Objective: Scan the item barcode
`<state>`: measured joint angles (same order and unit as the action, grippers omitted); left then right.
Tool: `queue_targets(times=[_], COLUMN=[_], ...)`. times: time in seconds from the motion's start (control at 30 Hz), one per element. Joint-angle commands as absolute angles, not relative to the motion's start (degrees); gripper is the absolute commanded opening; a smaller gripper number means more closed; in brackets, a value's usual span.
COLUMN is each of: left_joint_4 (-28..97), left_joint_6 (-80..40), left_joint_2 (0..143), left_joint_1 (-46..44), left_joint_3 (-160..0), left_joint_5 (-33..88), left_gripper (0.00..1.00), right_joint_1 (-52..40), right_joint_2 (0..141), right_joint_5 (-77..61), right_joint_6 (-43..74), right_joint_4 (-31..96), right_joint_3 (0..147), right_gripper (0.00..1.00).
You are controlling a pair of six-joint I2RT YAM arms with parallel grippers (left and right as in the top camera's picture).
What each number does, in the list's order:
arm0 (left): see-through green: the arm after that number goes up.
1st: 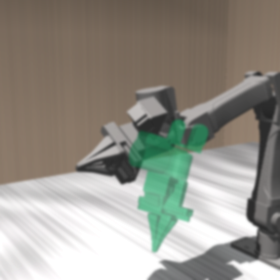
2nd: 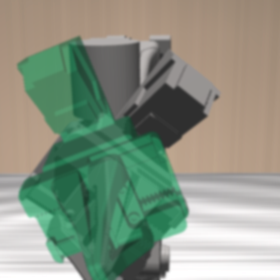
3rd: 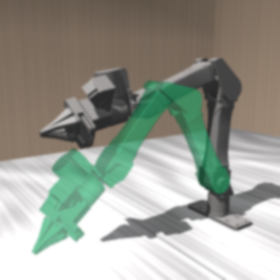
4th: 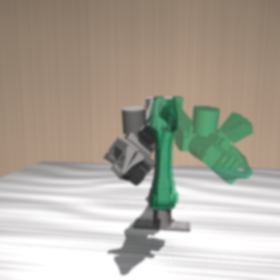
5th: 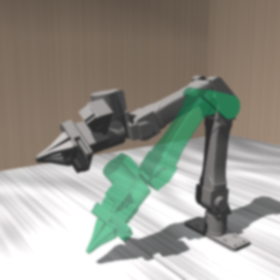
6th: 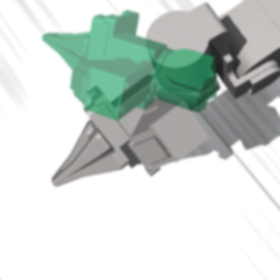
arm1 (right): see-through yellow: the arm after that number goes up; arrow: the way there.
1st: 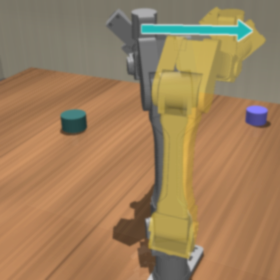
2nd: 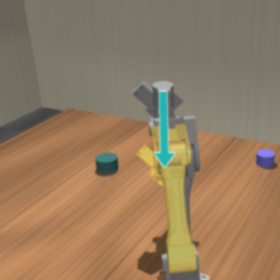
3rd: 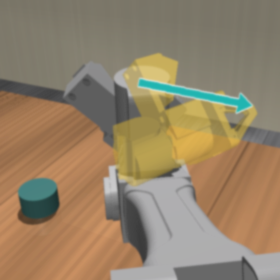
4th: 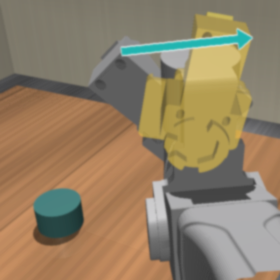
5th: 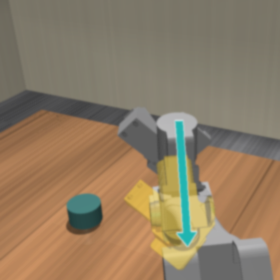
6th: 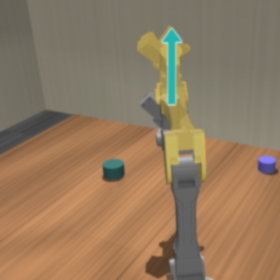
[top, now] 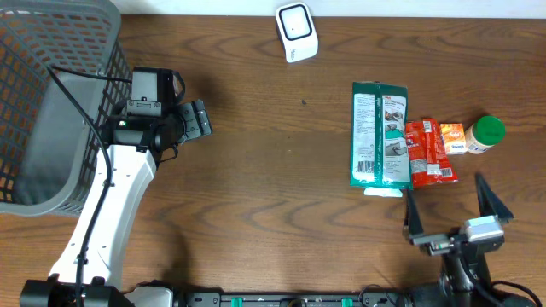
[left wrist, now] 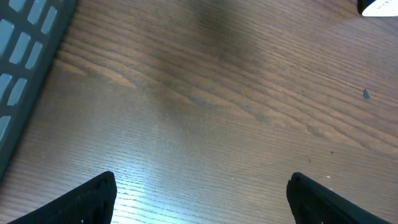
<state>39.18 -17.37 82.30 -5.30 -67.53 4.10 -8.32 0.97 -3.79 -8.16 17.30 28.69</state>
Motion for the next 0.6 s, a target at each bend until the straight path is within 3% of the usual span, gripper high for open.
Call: queue_targets(times=[0.0,0.13,0.57], left_joint_4=[39.2,39.2,39.2], left_joint_6=[-17.3,-17.2,-17.3], left_joint_2=[82.5,82.5,82.5], left_joint_1=[-5.1,-5.1,-5.0], left_joint_3=[-67.7,-67.7,-67.7], left_joint_5=[3.4,3.4,3.4], left_gripper=[0.88,0.88,0.88], right_joint_1=[-7.8,-6.5,-5.9], right_joint_2=[0.4,0.3,0.3], right_joint_5=[-3.3,-3.3,2.0], right_joint_6=[-8.4,-8.4,-5.6], right_joint_4=[7.0,-8.1,-28.1], right_joint_3=[23.0,15.2,1.7], right_gripper=[0.99,0.99,0.99])
